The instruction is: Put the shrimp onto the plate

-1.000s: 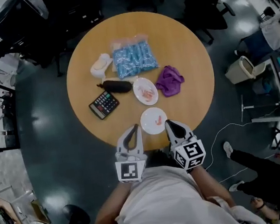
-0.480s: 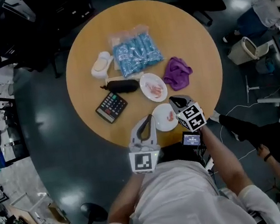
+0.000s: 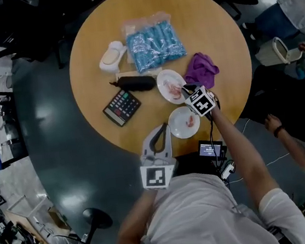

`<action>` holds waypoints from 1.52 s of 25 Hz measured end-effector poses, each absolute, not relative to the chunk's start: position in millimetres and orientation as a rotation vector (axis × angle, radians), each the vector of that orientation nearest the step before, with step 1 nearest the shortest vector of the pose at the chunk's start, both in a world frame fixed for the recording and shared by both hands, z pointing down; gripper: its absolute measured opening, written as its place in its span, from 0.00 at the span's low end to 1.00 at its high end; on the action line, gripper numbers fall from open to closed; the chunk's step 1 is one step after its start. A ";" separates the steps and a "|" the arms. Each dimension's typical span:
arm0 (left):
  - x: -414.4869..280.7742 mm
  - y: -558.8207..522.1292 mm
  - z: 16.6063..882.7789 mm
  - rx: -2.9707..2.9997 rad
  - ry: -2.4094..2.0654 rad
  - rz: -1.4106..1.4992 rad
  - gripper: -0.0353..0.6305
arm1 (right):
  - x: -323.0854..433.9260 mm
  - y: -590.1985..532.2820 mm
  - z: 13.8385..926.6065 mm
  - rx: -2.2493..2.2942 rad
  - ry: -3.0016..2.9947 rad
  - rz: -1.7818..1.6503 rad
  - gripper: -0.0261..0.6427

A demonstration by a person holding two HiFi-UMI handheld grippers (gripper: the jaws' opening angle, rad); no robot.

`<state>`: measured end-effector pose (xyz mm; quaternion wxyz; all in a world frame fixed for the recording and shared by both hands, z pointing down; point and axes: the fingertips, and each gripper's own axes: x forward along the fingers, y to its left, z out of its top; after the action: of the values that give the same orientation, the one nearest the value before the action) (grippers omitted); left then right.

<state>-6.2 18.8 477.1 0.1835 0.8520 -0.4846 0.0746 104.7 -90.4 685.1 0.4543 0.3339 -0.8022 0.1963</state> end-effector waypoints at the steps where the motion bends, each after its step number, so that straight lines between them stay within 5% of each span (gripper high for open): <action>1: -8.5 18.8 479.0 2.395 -1.368 0.212 0.06 | 102.0 -92.2 688.2 0.809 -1.978 0.482 0.07; 7: -17.0 16.2 483.8 2.373 -1.375 0.205 0.06 | 100.2 -93.9 703.3 0.742 -1.918 0.533 0.19; 38: -18.6 24.4 492.2 2.364 -1.386 0.185 0.06 | 106.1 -91.5 688.8 0.707 -1.862 0.466 0.10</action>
<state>-18.6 24.4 492.2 0.1961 0.8441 -0.4947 0.0660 106.1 -91.5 688.8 0.5209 0.2949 -0.7771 0.1943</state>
